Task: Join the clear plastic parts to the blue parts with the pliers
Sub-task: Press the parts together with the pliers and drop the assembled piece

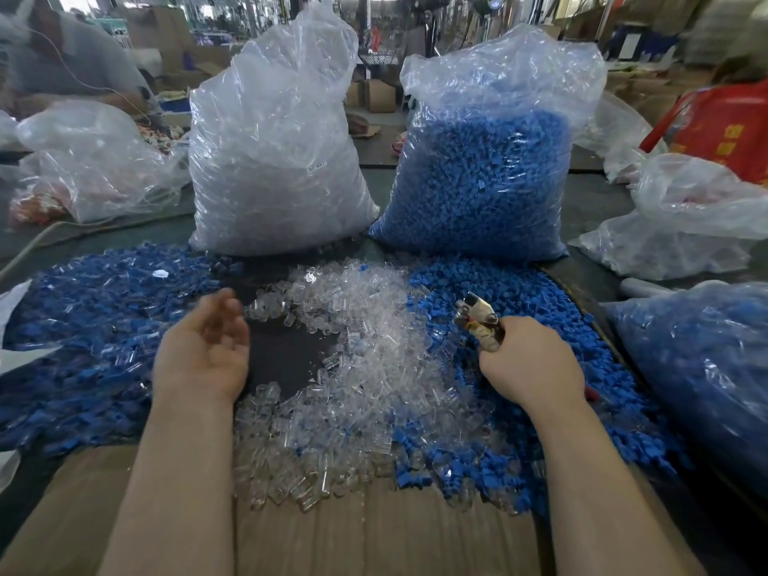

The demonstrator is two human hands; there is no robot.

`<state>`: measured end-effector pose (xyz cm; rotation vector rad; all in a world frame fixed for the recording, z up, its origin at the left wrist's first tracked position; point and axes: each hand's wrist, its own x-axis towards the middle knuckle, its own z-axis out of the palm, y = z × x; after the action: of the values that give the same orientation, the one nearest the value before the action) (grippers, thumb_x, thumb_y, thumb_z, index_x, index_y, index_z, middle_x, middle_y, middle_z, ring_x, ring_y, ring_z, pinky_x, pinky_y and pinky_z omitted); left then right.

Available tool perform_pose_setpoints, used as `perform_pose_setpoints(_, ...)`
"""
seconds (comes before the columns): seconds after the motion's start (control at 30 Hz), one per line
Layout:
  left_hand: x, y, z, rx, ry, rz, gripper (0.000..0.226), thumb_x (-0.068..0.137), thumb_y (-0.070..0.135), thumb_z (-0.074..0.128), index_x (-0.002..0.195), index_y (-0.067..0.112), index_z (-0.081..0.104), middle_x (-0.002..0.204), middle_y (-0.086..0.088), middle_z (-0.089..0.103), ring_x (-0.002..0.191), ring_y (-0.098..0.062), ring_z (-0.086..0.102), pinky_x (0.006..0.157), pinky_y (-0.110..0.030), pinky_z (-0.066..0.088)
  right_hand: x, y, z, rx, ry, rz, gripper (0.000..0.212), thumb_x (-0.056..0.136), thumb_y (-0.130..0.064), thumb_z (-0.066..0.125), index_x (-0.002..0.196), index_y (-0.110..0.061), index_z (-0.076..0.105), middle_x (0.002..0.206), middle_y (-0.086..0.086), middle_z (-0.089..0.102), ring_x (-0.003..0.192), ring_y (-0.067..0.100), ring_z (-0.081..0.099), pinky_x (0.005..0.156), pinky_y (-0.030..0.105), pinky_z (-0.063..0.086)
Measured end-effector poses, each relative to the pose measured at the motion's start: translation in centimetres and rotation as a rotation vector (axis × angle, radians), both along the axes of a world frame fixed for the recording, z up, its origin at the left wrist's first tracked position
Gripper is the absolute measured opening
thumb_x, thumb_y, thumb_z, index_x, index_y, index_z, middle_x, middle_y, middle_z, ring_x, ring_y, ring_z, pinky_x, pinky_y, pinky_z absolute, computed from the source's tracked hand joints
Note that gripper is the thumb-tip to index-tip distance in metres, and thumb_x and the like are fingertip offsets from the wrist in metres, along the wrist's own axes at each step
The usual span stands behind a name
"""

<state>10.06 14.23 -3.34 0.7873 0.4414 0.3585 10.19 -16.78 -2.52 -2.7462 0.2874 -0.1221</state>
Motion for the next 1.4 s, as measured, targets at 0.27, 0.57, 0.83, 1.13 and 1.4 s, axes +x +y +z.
perform_pose_setpoints(0.27,-0.8,-6.4,1.6,1.167,0.239,-0.406,0.011,0.086,0.019,0.074,0.090,0.029,0.070,0.087,0.012,0.070,0.081,-0.005,0.064,0.070,-0.021,0.048,-0.1,0.8,-0.2,-0.072,0.001,0.000,0.013,0.082,-0.026,0.062,0.076,-0.020,0.053,0.070,-0.001,0.053,0.058,0.017,0.046,0.047,0.027,0.029)
perform_pose_setpoints(0.57,-0.6,-7.8,0.2,1.531,0.206,-0.358,0.028,0.095,0.011,0.061,0.114,0.029,0.070,0.108,0.011,0.066,0.078,0.003,0.056,0.066,-0.015,0.043,0.1,0.6,-0.3,-0.017,-0.122,-0.044,0.021,0.091,-0.034,0.058,0.077,-0.021,0.049,0.068,-0.002,0.052,0.057,0.018,0.044,0.049,0.029,0.030)
perform_pose_setpoints(0.83,-0.9,-8.5,1.5,1.390,0.159,-0.201,0.011,0.085,0.024,0.074,0.076,0.026,0.067,0.074,0.011,0.068,0.072,-0.005,0.064,0.065,-0.023,0.051,0.3,1.0,0.6,0.197,-0.290,0.082,0.005,0.090,-0.030,0.062,0.089,-0.026,0.058,0.069,-0.014,0.055,0.061,0.007,0.047,0.049,0.027,0.033)
perform_pose_setpoints(1.13,-1.5,-11.9,3.1,0.846,-0.047,-0.279,0.008,0.086,0.014,0.073,0.082,0.012,0.066,0.069,0.001,0.071,0.069,-0.013,0.069,0.070,-0.029,0.057,-0.7,3.8,2.1,0.716,-0.411,0.275,0.019,0.086,-0.020,0.074,0.086,-0.036,0.064,0.084,-0.016,0.070,0.081,0.002,0.065,0.077,0.031,0.054)
perform_pose_setpoints(1.4,-1.8,-12.8,3.2,0.650,-0.109,-0.281,0.008,0.084,0.003,0.073,0.083,0.009,0.068,0.071,-0.004,0.073,0.070,-0.013,0.071,0.067,-0.022,0.056,-0.9,4.7,1.9,0.744,-0.473,0.332,0.019,0.085,-0.018,0.074,0.089,-0.033,0.062,0.089,-0.016,0.068,0.081,0.006,0.066,0.077,0.039,0.057)
